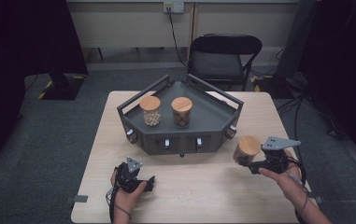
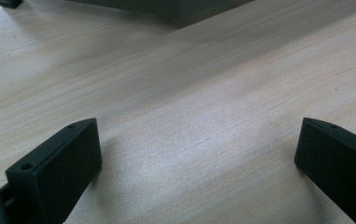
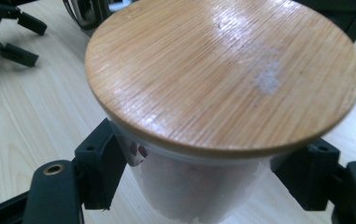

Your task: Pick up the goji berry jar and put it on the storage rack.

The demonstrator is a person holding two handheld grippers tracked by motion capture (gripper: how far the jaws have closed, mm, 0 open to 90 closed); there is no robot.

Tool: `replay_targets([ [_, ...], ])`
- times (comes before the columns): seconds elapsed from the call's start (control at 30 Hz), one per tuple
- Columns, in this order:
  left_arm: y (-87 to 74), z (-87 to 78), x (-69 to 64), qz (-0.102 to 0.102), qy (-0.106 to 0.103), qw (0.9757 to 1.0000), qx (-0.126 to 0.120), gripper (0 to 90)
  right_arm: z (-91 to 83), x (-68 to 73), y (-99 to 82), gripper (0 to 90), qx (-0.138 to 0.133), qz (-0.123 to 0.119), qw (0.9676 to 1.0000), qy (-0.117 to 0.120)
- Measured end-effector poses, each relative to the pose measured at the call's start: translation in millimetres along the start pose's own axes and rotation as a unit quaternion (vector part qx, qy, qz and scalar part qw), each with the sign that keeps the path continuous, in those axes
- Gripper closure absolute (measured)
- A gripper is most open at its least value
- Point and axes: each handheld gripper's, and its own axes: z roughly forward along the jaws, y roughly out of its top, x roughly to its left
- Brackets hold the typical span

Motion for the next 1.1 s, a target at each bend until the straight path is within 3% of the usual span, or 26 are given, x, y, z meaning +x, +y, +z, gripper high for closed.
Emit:
replay_targets([
  [0.47, 0.0, 0.0, 0.0, 0.000, 0.000, 1.0000, 0.000, 0.0, 3.8, -4.6, 39.4, 25.2, -0.002, -0.009, 0.9999, 0.014],
  [1.1, 0.1, 0.0, 0.0, 0.000, 0.000, 1.0000, 0.000, 0.0, 14.9, 1.3, 89.6, 25.3, -0.001, -0.030, 0.9994, 0.018],
])
